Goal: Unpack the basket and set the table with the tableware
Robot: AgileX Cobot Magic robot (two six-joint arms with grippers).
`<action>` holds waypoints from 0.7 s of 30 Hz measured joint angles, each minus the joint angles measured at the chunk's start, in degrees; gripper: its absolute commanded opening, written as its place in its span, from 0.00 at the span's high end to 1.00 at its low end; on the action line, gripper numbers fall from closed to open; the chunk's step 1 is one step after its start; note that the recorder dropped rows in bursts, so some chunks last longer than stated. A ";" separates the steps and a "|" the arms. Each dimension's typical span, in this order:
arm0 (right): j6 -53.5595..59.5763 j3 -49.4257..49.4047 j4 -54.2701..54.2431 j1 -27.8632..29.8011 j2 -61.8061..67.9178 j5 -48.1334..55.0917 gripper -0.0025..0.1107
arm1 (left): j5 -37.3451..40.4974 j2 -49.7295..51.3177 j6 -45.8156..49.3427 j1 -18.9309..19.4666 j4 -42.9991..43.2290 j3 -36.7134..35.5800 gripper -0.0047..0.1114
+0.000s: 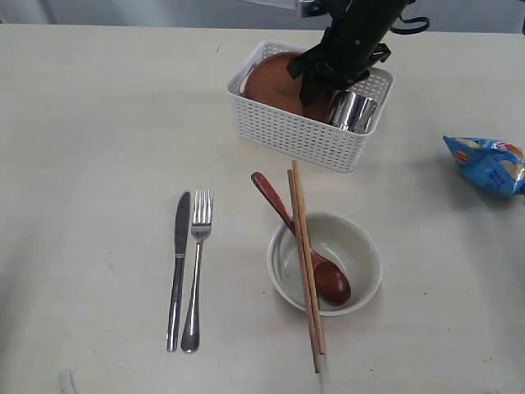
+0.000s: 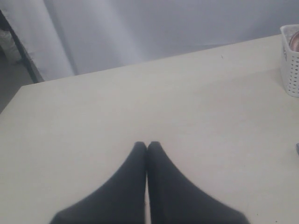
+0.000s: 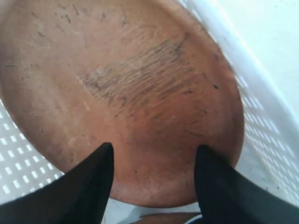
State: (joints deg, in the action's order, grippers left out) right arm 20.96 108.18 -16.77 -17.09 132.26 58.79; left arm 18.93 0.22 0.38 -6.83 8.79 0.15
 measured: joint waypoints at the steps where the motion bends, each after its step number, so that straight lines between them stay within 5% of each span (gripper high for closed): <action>1: 0.00 0.00 0.00 0.00 0.00 -0.27 0.53 | 0.00 0.00 0.00 0.00 0.00 0.00 0.96; 21: 5.18 0.25 0.13 0.00 -5.67 -4.01 0.53 | 0.00 0.00 0.00 0.00 0.00 0.00 0.96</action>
State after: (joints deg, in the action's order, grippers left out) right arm 26.14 108.43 -16.64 -17.09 126.59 54.78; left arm 18.93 0.22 0.38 -6.83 8.79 0.15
